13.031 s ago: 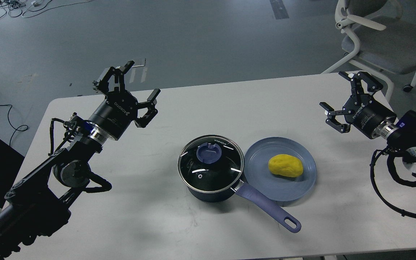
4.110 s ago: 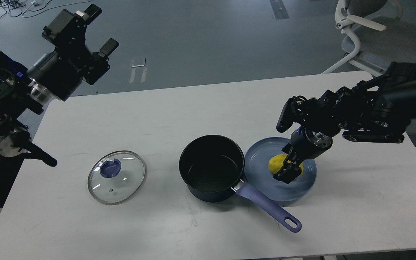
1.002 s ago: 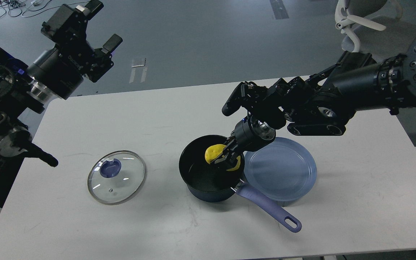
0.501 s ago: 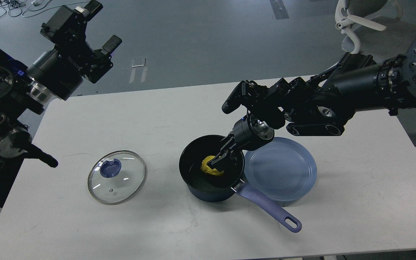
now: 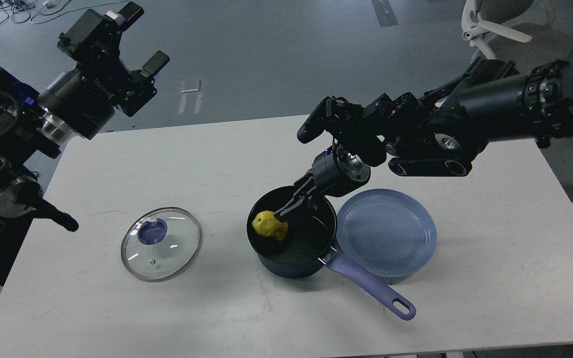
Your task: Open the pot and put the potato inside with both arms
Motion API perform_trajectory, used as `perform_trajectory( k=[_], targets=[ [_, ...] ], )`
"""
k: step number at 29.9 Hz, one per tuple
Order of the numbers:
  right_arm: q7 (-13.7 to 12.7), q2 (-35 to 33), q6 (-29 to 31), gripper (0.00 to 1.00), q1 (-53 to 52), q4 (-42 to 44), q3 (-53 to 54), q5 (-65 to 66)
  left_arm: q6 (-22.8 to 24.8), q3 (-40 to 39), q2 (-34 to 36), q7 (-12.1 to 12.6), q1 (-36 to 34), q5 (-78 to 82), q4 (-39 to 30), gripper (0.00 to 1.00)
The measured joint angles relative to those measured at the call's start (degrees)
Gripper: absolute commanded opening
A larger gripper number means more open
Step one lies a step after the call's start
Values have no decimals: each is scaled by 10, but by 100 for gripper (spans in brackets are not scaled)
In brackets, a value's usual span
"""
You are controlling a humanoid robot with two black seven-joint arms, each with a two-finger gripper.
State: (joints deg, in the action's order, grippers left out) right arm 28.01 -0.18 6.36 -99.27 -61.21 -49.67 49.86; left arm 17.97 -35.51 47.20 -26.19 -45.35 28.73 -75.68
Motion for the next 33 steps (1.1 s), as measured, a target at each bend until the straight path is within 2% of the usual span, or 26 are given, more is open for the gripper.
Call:
perform_trajectory(
  k=[5, 11, 16, 25, 33],
  targets=[
    [0, -85, 3, 92, -8, -21, 44, -8, 1, 0, 0, 0, 3, 0, 0, 98],
    [0, -234, 7, 95, 3, -55, 98, -77, 1, -6, -1, -1, 17, 0, 0, 98],
    [0, -319, 7, 95, 67, -65, 175, -157, 1, -8, -7, -1, 20, 0, -1, 98],
    [0, -395, 4, 96, 267, -50, 384, -337, 1, -9, -22, -2, 27, -1, -1, 98],
    [0, -394, 3, 98, 434, -18, 558, -483, 1, -52, -69, -3, 76, -3, 4, 98]
  ],
)
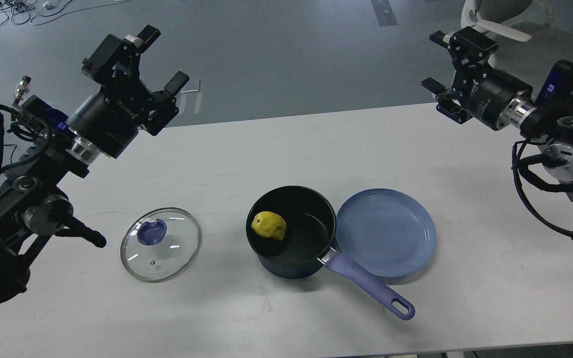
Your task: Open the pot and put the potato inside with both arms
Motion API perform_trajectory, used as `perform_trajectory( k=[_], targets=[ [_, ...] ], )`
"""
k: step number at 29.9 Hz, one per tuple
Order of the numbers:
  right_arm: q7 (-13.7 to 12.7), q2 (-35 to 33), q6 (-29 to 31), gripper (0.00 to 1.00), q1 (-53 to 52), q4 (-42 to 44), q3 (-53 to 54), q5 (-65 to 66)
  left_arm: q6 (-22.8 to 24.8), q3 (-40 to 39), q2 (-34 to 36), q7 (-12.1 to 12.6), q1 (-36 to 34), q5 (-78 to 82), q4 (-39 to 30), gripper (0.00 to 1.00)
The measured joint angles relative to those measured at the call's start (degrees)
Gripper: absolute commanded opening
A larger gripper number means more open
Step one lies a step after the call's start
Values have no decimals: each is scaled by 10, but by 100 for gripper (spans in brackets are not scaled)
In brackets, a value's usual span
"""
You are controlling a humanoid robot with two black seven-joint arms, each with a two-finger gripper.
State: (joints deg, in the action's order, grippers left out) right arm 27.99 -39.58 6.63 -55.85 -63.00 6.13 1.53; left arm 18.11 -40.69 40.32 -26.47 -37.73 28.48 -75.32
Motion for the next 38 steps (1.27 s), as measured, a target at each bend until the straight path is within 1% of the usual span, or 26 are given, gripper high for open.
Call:
perform_trajectory(
  k=[4, 6, 13, 17, 19, 27, 38],
  targets=[
    [0, 12, 4, 98, 76, 4, 68, -47, 0, -31, -26, 1, 37, -1, 9, 98],
    [0, 16, 16, 98, 106, 7, 93, -56, 3, -39, -37, 2, 50, -4, 19, 98],
    [0, 21, 132, 98, 164, 44, 128, -78, 21, -48, -67, 2, 71, -24, 69, 98],
    [0, 26, 173, 98, 176, 63, 129, -83, 26, -52, -85, 3, 81, -25, 84, 98],
    [0, 31, 178, 100, 180, 66, 129, -84, 26, -53, -94, 5, 87, -25, 89, 98],
    [0, 47, 179, 100, 186, 66, 124, -81, 25, -67, -108, 10, 107, -24, 94, 98],
    [0, 56, 180, 100, 186, 64, 126, -81, 26, -68, -114, 11, 110, -17, 94, 98]
  ],
)
